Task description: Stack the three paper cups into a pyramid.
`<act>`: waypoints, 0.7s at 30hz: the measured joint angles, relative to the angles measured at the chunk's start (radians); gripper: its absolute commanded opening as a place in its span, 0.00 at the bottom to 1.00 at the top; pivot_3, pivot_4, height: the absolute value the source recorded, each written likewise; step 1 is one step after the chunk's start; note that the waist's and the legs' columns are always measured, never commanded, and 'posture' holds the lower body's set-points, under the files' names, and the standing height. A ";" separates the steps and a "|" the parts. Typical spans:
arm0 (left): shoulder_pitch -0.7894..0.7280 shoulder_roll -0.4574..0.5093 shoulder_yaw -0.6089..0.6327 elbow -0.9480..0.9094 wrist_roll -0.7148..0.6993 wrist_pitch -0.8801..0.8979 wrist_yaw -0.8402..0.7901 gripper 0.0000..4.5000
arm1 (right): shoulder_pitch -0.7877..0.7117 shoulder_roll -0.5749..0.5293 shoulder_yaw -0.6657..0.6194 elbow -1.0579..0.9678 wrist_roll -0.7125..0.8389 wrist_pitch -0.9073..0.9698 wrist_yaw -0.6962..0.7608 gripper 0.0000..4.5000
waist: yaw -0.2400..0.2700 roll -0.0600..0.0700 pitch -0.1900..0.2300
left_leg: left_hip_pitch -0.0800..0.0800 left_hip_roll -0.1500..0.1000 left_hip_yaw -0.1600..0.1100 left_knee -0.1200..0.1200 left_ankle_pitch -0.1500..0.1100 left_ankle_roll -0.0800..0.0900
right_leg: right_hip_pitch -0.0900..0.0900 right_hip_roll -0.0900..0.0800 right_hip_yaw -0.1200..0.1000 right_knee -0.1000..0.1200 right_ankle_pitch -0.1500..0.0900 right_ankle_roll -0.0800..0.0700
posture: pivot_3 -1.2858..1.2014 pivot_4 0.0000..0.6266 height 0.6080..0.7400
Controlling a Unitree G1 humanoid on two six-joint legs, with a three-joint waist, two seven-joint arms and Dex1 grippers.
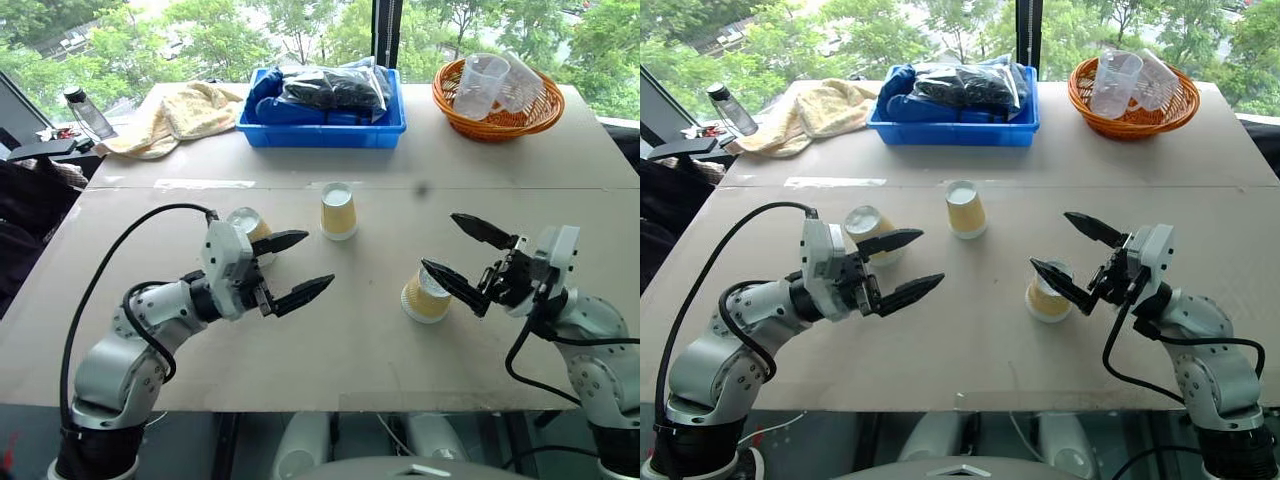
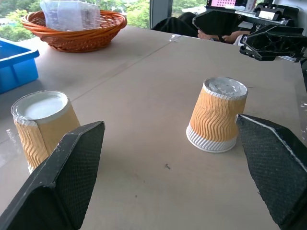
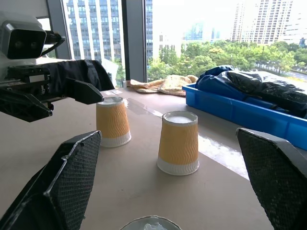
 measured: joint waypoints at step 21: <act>-0.388 -0.474 -0.235 0.605 0.530 -0.286 0.542 1.00 | 0.022 -0.009 -0.039 0.003 0.011 -0.013 0.039 0.99 | 0.002 -0.003 0.001 | -0.004 -0.001 0.000 0.002 0.002 -0.004 | -0.002 0.000 -0.001 0.001 0.000 0.000 | 0.52 0.24 1.00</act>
